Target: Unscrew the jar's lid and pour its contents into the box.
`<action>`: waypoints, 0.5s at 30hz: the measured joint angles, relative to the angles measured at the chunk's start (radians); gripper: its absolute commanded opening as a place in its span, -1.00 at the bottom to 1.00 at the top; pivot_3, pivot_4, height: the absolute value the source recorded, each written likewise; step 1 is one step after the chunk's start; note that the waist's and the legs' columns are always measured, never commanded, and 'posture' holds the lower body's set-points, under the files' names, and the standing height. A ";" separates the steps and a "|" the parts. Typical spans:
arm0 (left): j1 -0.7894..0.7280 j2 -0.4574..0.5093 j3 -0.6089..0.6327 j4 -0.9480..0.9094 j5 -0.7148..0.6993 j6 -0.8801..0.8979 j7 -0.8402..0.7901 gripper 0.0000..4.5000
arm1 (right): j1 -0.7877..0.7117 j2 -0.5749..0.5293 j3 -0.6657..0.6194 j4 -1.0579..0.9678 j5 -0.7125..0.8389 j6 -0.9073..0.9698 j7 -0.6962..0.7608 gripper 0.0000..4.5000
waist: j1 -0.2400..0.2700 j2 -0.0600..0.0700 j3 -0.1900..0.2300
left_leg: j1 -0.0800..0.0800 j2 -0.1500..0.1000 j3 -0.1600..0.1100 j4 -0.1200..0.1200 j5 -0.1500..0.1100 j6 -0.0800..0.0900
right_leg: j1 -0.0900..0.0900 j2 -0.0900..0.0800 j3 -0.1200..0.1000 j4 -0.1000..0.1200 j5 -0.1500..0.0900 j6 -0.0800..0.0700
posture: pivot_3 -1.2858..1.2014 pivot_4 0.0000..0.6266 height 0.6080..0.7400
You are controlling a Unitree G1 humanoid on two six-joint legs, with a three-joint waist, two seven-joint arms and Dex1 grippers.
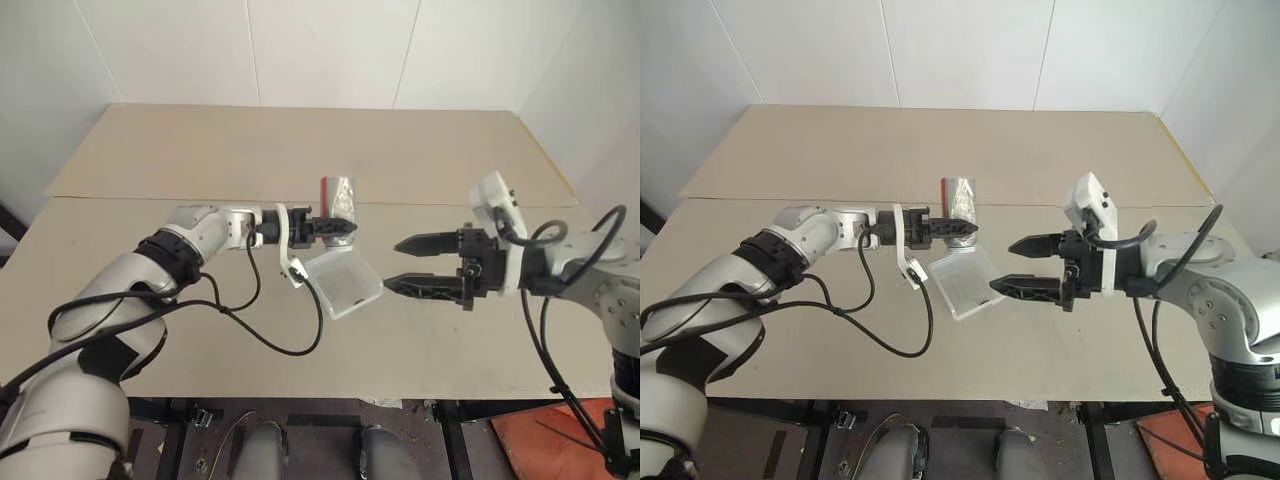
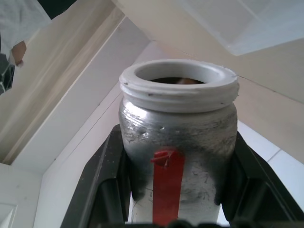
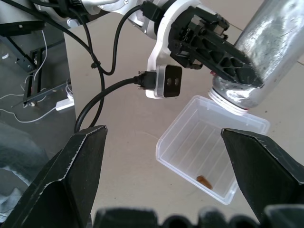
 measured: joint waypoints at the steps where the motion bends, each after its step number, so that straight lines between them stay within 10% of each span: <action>1: 0.004 0.003 0.009 0.000 -0.034 -0.015 -0.017 -0.12 | 0.008 0.001 0.001 -0.004 -0.001 -0.005 -0.003 0.98 | 0.000 0.000 0.000 | 0.000 0.000 0.000 0.000 0.000 0.000 | 0.000 0.000 0.000 0.000 0.000 0.000 | 0.03 -0.52 1.00; 10: 0.220 -0.004 0.410 0.035 -0.796 -0.066 -0.521 -0.12 | 0.051 0.002 0.008 -0.017 -0.049 -0.106 -0.012 0.98 | -0.007 0.000 0.000 | 0.001 0.000 0.000 0.001 0.000 0.000 | 0.001 0.000 0.000 0.000 0.000 0.000 | 0.03 -0.52 1.00; 15: 0.469 -0.105 0.648 -0.230 -1.373 0.233 -0.939 -0.12 | 0.048 0.008 0.018 -0.005 -0.060 -0.125 -0.012 0.98 | -0.008 0.001 0.000 | 0.001 0.001 0.000 0.002 0.000 0.000 | 0.002 0.000 0.000 0.001 0.000 0.000 | 0.03 -0.52 1.00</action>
